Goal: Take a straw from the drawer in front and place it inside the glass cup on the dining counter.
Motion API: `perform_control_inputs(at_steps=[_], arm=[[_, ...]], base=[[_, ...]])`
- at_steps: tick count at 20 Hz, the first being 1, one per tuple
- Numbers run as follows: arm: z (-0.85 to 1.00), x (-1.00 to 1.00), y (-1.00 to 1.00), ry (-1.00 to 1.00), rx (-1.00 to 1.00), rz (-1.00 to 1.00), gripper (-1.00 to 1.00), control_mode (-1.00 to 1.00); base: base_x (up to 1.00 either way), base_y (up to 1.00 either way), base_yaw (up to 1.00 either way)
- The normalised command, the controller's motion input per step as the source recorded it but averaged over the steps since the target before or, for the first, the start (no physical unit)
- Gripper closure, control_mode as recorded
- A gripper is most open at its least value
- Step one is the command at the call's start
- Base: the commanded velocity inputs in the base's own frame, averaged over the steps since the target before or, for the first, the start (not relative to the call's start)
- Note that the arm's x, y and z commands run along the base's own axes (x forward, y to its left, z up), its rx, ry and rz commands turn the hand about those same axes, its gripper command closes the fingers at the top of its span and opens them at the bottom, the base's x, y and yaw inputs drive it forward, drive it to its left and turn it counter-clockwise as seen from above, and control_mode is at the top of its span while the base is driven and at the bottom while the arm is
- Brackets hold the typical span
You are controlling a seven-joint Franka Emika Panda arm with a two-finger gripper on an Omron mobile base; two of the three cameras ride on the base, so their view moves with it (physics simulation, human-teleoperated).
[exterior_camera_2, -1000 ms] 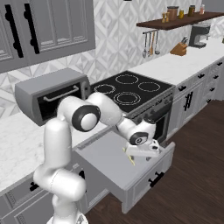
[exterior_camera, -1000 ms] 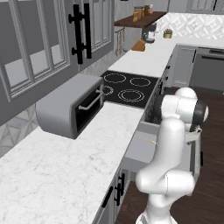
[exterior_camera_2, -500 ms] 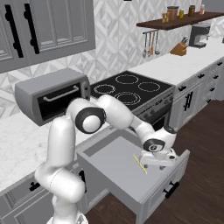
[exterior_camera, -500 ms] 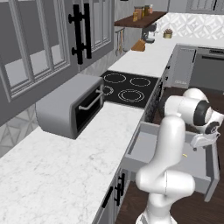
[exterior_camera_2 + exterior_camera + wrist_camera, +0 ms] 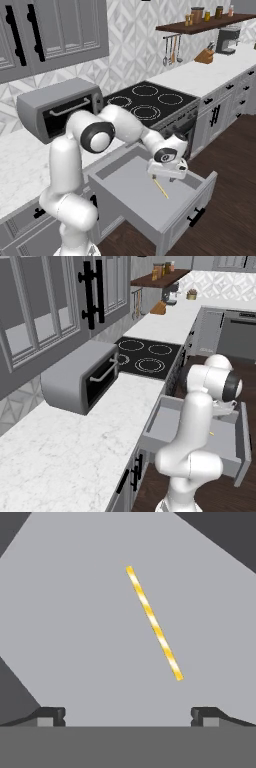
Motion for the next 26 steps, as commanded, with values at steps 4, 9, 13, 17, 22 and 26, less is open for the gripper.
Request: perform_control_inputs(at_steps=[4, 9, 13, 17, 22, 26], arm=[[-0.41, 0.09, 0.16, 0.0, -0.08, 0.0, -1.0, -1.0], [-0.4, 0.1, 0.0, 0.0, -0.05, 0.0, -1.0, -1.0], [-0.32, 0.23, 0.0, 0.0, 0.0, 0.0, -1.0, -1.0], [-0.35, 0.19, 0.0, -0.01, -0.02, 0.0, -1.0, -1.0], [-0.29, 0.1, -0.07, -0.04, -0.03, 0.02, -1.0, -1.0], [-0.27, 0.09, -0.07, -0.02, -0.04, 0.03, -1.0, -1.0]], base=[[0.0, 0.0, 0.0], [0.0, 0.0, 0.0], [0.0, 0.0, 0.0], [0.0, 0.0, 0.0], [0.0, 0.0, 0.0], [0.0, 0.0, 0.0]])
